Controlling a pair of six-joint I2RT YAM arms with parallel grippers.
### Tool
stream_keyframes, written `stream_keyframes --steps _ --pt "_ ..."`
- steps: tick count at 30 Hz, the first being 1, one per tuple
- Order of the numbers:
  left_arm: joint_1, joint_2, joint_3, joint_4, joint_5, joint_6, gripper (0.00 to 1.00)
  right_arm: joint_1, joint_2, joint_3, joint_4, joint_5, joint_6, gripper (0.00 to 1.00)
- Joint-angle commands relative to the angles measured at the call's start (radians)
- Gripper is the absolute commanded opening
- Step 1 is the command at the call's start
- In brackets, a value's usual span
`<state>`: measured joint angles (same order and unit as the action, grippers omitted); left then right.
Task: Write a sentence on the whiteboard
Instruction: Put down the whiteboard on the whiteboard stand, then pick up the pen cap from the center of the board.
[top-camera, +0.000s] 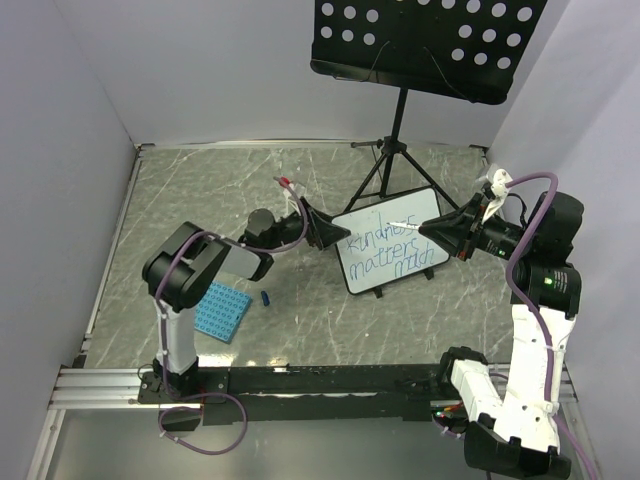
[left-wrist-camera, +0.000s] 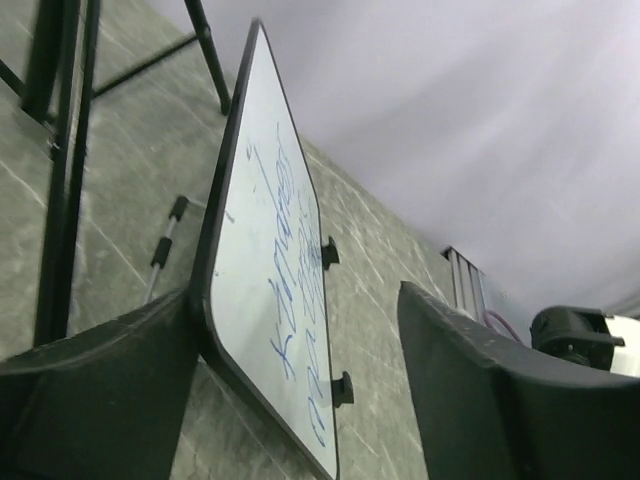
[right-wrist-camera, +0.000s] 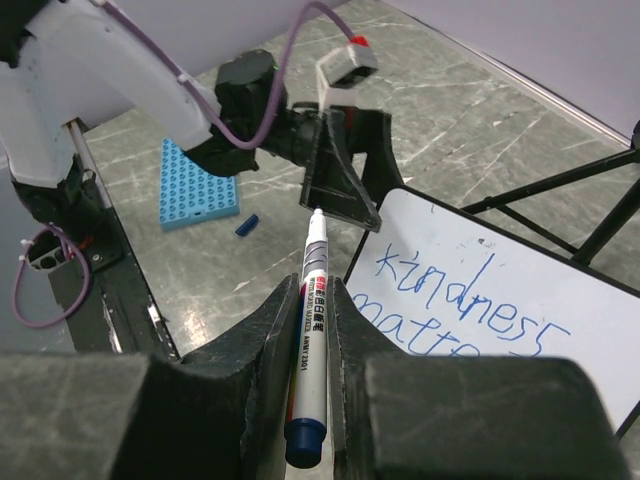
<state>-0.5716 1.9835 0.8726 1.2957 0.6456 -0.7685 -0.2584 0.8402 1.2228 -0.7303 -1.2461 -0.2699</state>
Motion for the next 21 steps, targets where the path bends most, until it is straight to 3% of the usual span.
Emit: stream_keyframes --steps 1,6,7,10,11,14,15,16,18,21 --pt "0.035 -0.141 -0.063 0.091 -0.109 0.058 0.85 -0.008 -0.007 -0.003 0.011 -0.024 -0.009 0.00" --pt "0.079 -0.297 -0.184 -0.013 -0.178 0.064 0.93 -0.008 -0.006 -0.009 0.009 -0.019 -0.015 0.00" --pt "0.093 -0.334 -0.208 -0.044 -0.229 0.066 0.99 -0.008 -0.003 -0.008 0.003 -0.015 -0.031 0.00" --pt "0.105 -0.539 -0.285 -0.302 -0.349 0.104 0.99 -0.007 0.002 -0.022 -0.015 -0.007 -0.060 0.00" --pt "0.107 -0.658 -0.281 -0.552 -0.459 0.135 0.99 -0.007 0.005 -0.026 -0.023 -0.007 -0.071 0.00" --pt "0.107 -0.857 -0.221 -0.929 -0.648 0.105 0.97 -0.005 0.013 -0.052 -0.023 -0.004 -0.095 0.00" --pt "0.105 -0.897 -0.207 -1.151 -0.711 0.072 0.97 -0.004 0.014 -0.071 -0.008 -0.006 -0.095 0.00" --pt "0.116 -0.929 -0.201 -1.230 -0.725 0.026 0.97 -0.001 0.013 -0.080 0.000 -0.006 -0.097 0.00" --pt "0.125 -1.018 -0.210 -1.358 -0.617 -0.002 0.97 0.004 0.011 -0.109 0.031 -0.012 -0.089 0.00" --pt "0.124 -1.091 -0.236 -1.456 -0.548 -0.101 0.97 0.011 -0.001 -0.150 0.064 -0.024 -0.069 0.00"
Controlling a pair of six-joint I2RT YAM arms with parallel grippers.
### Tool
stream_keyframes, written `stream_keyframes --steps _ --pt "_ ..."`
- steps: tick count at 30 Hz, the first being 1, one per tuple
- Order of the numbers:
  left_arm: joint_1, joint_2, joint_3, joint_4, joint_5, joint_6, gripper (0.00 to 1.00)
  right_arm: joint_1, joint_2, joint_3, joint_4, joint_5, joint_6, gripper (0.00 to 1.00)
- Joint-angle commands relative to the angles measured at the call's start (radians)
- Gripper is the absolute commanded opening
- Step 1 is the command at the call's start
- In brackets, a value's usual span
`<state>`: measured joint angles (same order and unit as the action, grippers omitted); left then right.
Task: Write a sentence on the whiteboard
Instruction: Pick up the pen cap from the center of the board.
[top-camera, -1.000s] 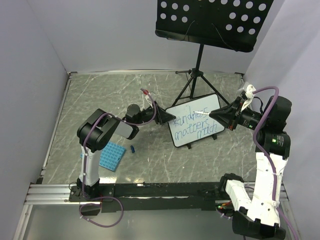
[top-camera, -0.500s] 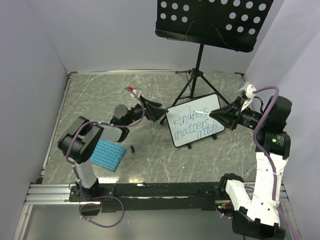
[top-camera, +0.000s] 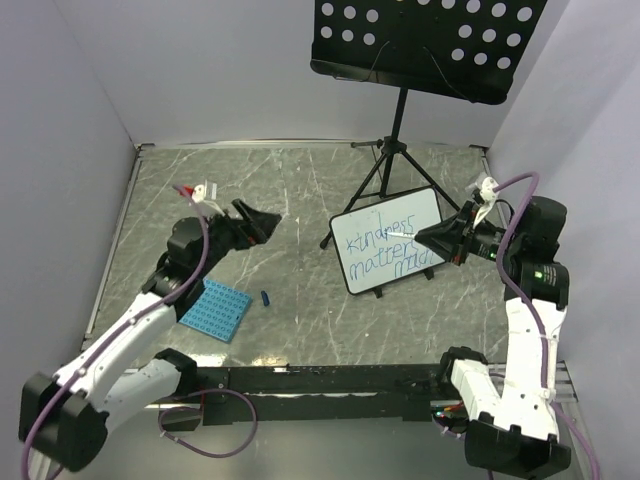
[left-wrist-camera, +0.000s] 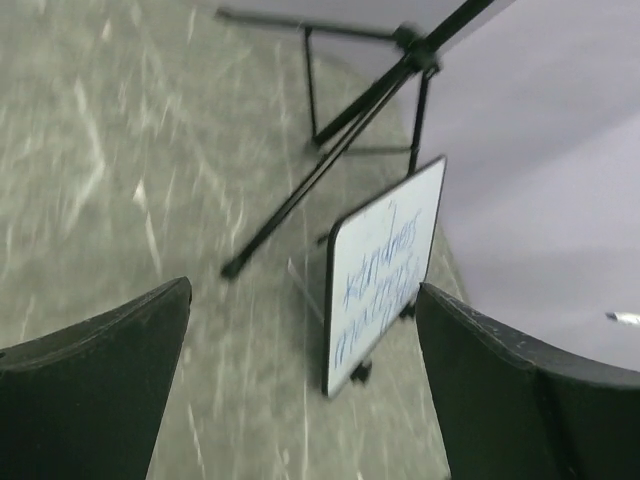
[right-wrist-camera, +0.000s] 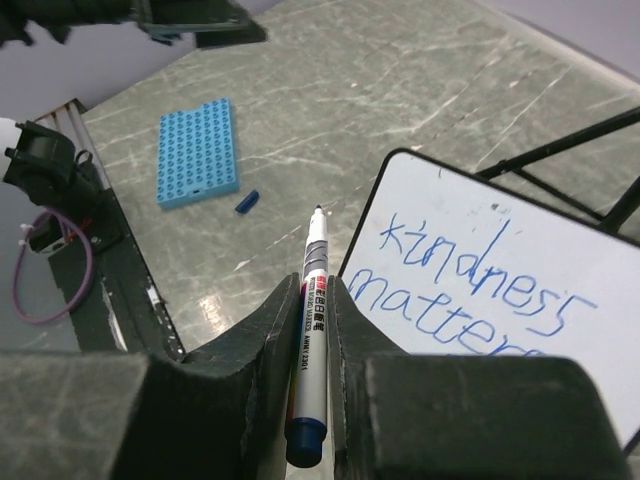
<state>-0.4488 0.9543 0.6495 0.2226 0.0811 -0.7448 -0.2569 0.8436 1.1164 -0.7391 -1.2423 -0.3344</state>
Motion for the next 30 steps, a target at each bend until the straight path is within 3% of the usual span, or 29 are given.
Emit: stream_keyframes --steps 1,3,6,10,15,19,29,30 --pt "-0.007 -0.068 -0.013 -0.472 0.013 -0.154 0.97 0.011 -0.012 -0.055 0.093 -0.032 0.003 0.00" --pt "-0.042 -0.077 0.001 -0.557 -0.077 -0.224 0.99 0.010 -0.020 -0.078 0.107 -0.039 0.006 0.00" --pt "-0.174 -0.066 0.009 -0.615 -0.200 -0.291 0.93 0.010 -0.029 -0.104 0.129 -0.049 0.014 0.00" --pt "-0.269 0.111 0.090 -0.722 -0.320 -0.330 0.93 0.013 -0.029 -0.116 0.142 -0.069 0.014 0.00" --pt "-0.318 0.261 0.110 -0.780 -0.400 -0.410 0.92 0.018 -0.035 -0.138 0.145 -0.077 0.006 0.00" --pt "-0.338 0.282 0.069 -0.749 -0.403 -0.447 0.80 0.019 -0.037 -0.145 0.147 -0.085 0.003 0.00" --pt "-0.344 0.472 0.130 -0.778 -0.469 -0.400 0.69 0.024 -0.035 -0.151 0.138 -0.085 -0.011 0.00" --pt "-0.344 0.486 0.136 -0.776 -0.475 -0.392 0.63 0.025 -0.035 -0.150 0.136 -0.085 -0.011 0.00"
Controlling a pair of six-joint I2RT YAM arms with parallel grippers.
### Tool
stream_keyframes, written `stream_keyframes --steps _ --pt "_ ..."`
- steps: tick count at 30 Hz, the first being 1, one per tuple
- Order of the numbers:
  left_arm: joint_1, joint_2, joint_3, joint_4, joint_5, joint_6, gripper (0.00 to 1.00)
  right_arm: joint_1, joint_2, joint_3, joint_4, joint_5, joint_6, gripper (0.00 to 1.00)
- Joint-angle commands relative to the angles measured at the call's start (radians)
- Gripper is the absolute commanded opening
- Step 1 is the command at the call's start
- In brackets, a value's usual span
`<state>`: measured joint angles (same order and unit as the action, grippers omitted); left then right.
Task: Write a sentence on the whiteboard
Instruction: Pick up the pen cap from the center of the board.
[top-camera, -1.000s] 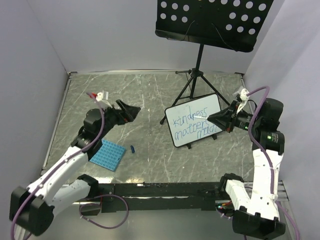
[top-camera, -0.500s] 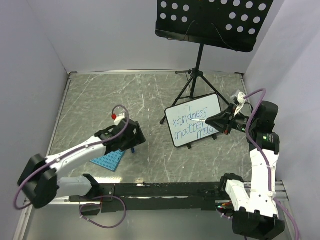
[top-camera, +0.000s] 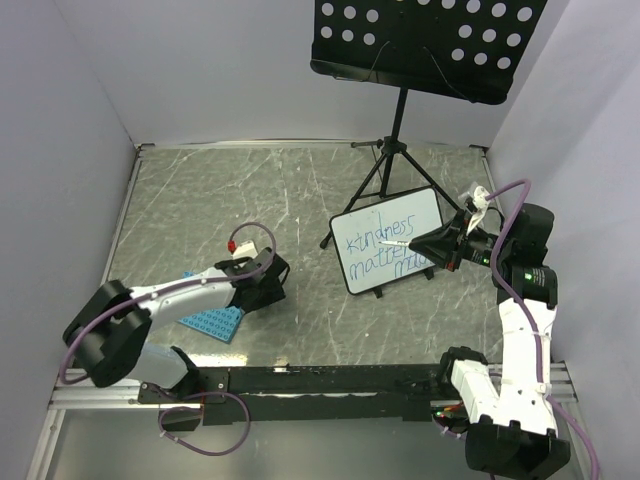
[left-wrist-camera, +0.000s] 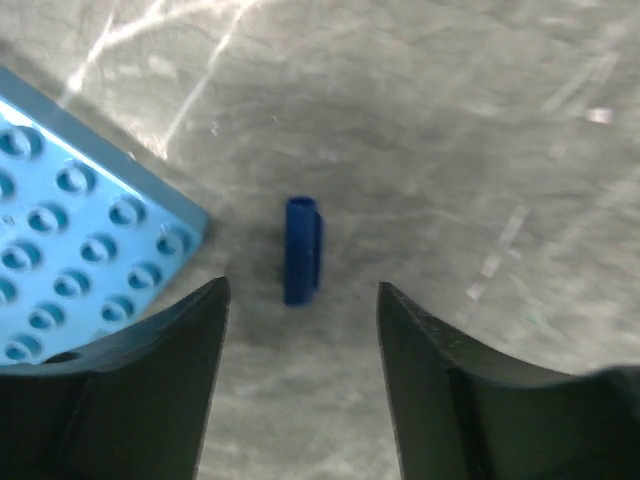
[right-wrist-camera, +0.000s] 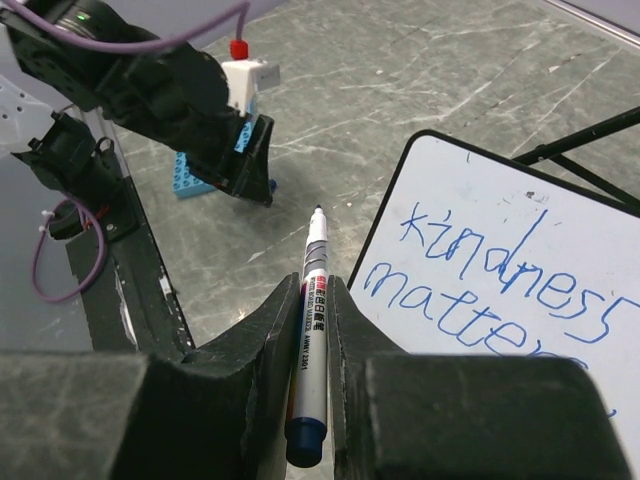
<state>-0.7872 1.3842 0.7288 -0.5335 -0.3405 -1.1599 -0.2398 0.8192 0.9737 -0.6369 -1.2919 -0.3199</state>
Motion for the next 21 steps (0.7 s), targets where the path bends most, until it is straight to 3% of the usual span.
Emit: stream_keyframes --steps 1,8,14,18,21 --pt "-0.006 0.081 0.066 -0.020 -0.058 0.028 0.63 0.008 -0.011 -0.007 0.031 -0.034 -0.027 0.00" --pt "0.003 0.124 0.044 0.023 -0.029 0.046 0.55 0.008 -0.014 -0.010 0.029 -0.032 -0.028 0.00" --pt "0.028 0.108 -0.019 0.037 -0.009 0.089 0.39 0.008 -0.014 -0.009 0.028 -0.037 -0.028 0.00" --pt "0.037 0.153 0.007 0.017 -0.005 0.170 0.22 0.008 -0.015 -0.009 0.025 -0.037 -0.031 0.00" --pt "0.036 0.225 0.041 -0.002 0.015 0.227 0.17 0.008 -0.017 -0.007 0.019 -0.040 -0.036 0.00"
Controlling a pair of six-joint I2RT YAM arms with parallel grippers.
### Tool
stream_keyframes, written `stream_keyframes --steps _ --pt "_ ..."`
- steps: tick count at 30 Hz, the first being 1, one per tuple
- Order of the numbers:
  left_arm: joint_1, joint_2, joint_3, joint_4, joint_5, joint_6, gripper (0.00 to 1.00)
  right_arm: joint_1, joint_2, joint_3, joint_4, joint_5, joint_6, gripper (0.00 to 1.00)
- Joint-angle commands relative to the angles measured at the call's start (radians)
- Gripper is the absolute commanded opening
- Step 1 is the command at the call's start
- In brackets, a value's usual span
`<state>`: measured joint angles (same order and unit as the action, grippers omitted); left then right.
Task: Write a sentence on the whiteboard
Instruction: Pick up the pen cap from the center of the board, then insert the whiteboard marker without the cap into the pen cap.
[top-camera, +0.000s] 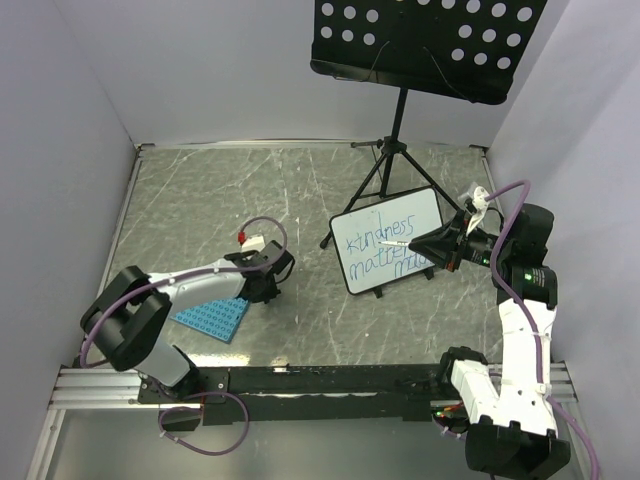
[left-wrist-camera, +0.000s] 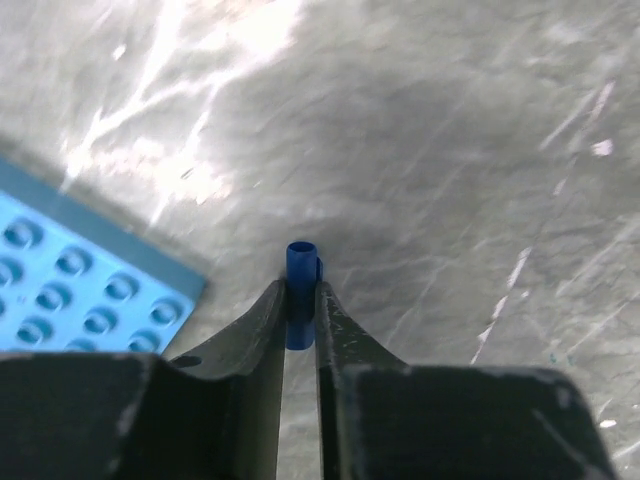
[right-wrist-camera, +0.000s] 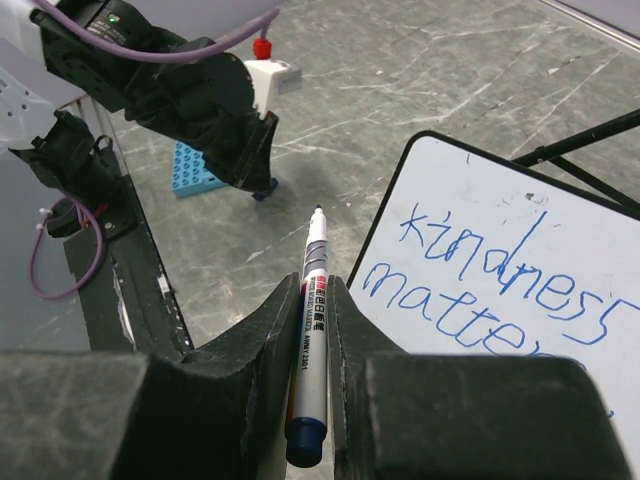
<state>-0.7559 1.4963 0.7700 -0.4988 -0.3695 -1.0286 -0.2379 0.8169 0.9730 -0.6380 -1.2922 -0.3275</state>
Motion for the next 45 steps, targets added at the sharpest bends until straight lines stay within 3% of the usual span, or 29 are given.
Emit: stream_keyframes --steps 1,10,19,21,25,35,45 --pt "0.004 0.140 0.006 -0.040 0.047 0.105 0.17 0.006 -0.013 -0.007 0.020 -0.038 -0.030 0.00" --pt "0.003 0.211 0.020 -0.014 0.101 0.182 0.22 0.006 -0.005 0.001 0.005 -0.042 -0.042 0.00" --pt "0.003 0.265 0.034 -0.012 0.118 0.208 0.20 0.006 0.005 0.003 -0.002 -0.041 -0.050 0.00" --pt "0.003 0.233 0.023 0.006 0.121 0.228 0.10 0.009 0.013 0.009 -0.017 -0.038 -0.068 0.00" --pt "-0.008 0.127 0.006 0.092 0.139 0.306 0.01 0.029 0.056 0.035 -0.081 -0.024 -0.123 0.00" --pt "-0.033 -0.163 -0.061 0.376 0.207 0.642 0.01 0.209 0.145 0.038 -0.097 0.092 -0.153 0.00" --pt "-0.079 -0.442 -0.228 0.727 0.526 1.070 0.01 0.385 0.286 0.087 -0.091 0.131 -0.137 0.00"
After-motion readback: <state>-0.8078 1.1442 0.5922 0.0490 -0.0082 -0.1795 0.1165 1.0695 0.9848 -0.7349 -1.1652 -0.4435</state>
